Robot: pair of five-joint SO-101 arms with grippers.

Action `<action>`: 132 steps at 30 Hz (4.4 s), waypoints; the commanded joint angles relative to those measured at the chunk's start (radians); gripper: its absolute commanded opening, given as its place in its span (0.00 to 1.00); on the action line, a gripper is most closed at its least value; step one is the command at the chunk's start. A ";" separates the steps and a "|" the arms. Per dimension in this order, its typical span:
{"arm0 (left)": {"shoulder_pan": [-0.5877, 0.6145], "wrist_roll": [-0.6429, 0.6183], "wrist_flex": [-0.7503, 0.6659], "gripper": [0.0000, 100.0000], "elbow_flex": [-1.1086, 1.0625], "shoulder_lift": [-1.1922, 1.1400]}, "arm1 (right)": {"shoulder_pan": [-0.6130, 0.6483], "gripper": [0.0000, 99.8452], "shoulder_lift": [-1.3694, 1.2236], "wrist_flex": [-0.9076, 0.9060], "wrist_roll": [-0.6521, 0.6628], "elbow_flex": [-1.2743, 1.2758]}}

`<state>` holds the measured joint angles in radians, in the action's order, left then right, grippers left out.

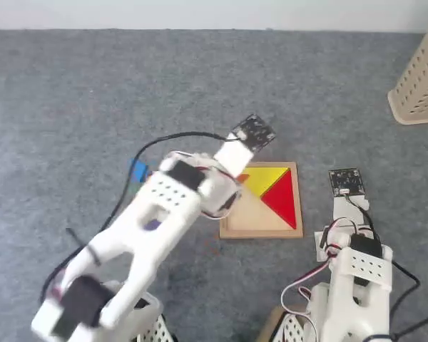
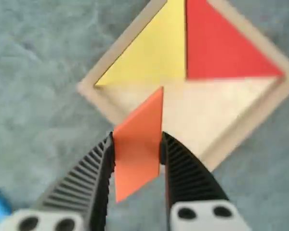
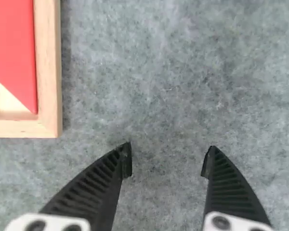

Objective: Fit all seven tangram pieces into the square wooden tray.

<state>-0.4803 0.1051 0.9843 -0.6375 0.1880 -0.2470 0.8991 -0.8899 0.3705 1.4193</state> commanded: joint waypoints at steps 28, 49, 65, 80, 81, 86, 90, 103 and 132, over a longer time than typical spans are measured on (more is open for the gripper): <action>0.046 -0.872 -0.216 0.02 0.094 -0.213 | 0.018 0.24 -0.007 0.016 -0.002 -0.005; 0.046 -0.868 -0.210 0.05 0.091 -0.212 | 0.018 0.24 -0.007 0.016 -0.002 -0.005; 0.054 -0.868 -0.216 0.34 0.076 -0.206 | 0.018 0.24 -0.007 0.016 -0.002 -0.005; 0.129 -0.404 -0.290 0.19 0.120 -0.213 | 0.018 0.24 -0.007 0.016 -0.002 -0.003; 0.129 -0.385 -0.290 0.18 0.120 -0.213 | 0.018 0.24 -0.007 0.016 -0.002 -0.003; 0.132 -0.359 -0.311 0.16 0.116 -0.215 | 0.018 0.24 -0.007 0.016 -0.002 -0.003; 0.115 -0.299 -0.318 0.16 0.117 -0.216 | 0.018 0.24 -0.007 0.016 -0.002 -0.003; 0.063 -0.219 -0.275 0.16 0.171 -0.350 | 0.018 0.24 -0.007 0.016 -0.002 -0.003; 0.075 -0.184 -0.321 0.15 -0.061 -0.040 | 0.018 0.24 -0.007 0.016 -0.002 -0.003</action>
<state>-0.4219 -0.0836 0.7035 -0.6943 0.0729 -0.2470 0.8991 -0.8899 0.3705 1.4193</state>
